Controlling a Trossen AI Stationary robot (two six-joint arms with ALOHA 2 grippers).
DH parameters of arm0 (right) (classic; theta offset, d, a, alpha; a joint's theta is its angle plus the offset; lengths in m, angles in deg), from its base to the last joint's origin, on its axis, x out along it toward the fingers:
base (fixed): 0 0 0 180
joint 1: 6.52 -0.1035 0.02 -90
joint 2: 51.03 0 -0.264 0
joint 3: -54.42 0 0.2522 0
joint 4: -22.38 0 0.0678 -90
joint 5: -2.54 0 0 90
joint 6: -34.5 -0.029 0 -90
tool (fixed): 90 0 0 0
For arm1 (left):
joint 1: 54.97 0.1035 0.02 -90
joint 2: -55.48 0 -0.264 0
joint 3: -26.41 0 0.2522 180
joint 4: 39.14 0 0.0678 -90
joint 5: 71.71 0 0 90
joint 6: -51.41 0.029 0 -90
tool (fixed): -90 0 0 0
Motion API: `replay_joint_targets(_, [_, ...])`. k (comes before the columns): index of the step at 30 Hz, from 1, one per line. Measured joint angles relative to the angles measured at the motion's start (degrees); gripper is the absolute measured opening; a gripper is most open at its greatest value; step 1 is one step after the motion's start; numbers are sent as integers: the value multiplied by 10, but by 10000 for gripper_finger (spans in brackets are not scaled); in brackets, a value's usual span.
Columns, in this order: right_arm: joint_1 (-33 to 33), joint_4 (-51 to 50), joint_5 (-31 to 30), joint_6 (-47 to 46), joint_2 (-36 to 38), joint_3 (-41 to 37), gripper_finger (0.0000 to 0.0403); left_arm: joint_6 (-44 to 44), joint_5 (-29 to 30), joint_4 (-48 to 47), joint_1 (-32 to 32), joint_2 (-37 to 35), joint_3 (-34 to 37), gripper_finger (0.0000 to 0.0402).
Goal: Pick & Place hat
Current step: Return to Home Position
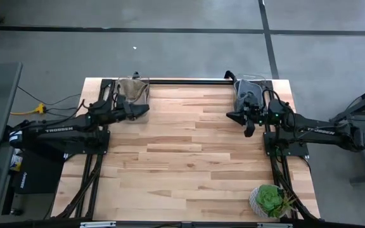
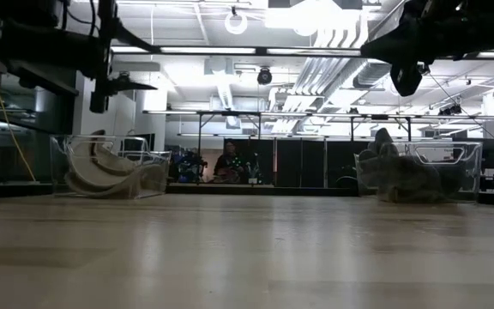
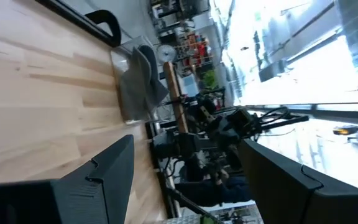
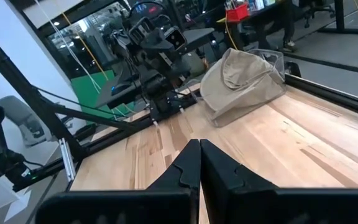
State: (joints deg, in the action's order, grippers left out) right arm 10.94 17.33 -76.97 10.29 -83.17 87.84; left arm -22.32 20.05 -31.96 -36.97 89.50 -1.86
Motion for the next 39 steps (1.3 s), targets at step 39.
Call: replay_joint_targets(39, [-23,270,-41,-66,10,-150,0,13,-47,162,0,-70,132,252])
